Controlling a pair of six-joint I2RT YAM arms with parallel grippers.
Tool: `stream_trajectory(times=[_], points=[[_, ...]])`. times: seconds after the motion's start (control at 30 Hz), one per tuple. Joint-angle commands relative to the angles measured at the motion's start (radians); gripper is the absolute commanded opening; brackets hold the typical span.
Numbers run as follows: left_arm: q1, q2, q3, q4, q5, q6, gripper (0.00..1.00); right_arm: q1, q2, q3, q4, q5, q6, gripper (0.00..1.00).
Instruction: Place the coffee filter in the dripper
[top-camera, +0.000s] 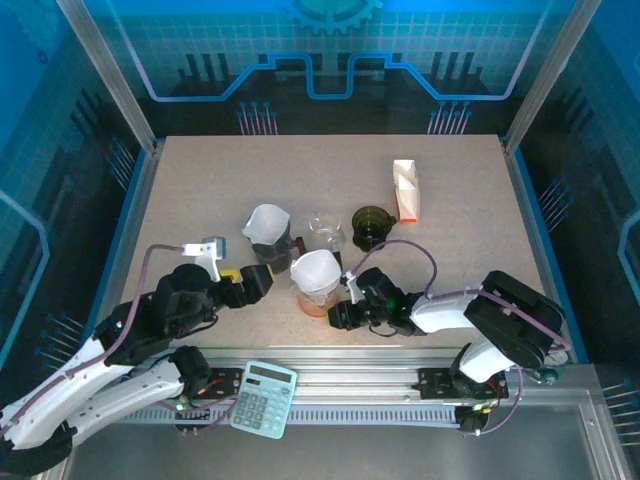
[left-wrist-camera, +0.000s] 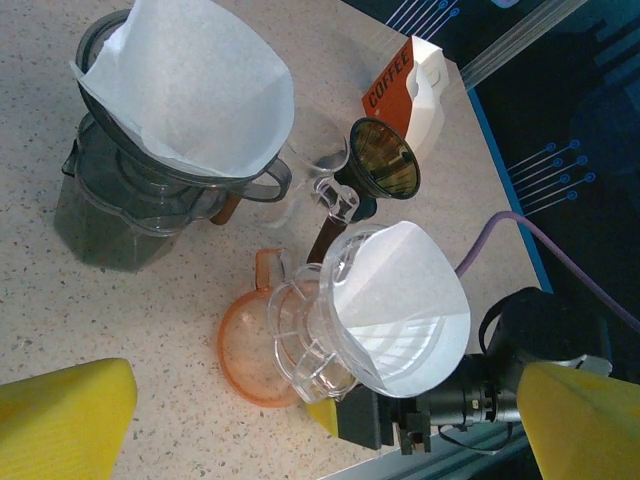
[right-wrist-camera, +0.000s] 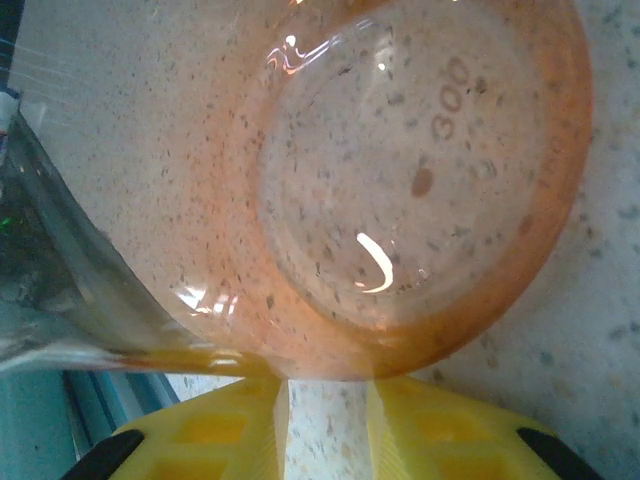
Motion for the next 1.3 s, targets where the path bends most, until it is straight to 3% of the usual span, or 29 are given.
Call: stream_trajectory(times=[0.0,0.53,0.67,0.87,1.0,1.17,1.27], points=[[0.006,-0.019,0.005,-0.022,-0.033,-0.001,0.99,-0.018,0.048,0.05,0.055,-0.003,-0.017,0.28],[0.006,-0.031,0.018,-0.046,-0.044,0.007,0.99,-0.029,0.151,0.128,0.071,-0.025,0.0,0.27],[0.006,-0.031,0.019,-0.045,-0.047,0.009,0.99,-0.029,0.103,0.098,0.027,0.008,0.0,0.34],[0.006,-0.026,0.017,-0.04,-0.053,0.016,0.99,-0.03,-0.065,0.05,-0.164,0.119,-0.024,0.44],[0.006,-0.024,0.01,-0.033,-0.061,0.018,0.99,-0.036,-0.244,0.063,-0.402,0.245,-0.064,0.5],[0.006,-0.018,0.003,-0.018,-0.066,0.019,0.99,-0.085,-0.419,0.184,-0.629,0.377,-0.148,0.61],[0.006,-0.007,0.0,-0.011,-0.069,0.016,0.99,-0.154,-0.397,0.296,-0.671,0.358,-0.204,0.64]])
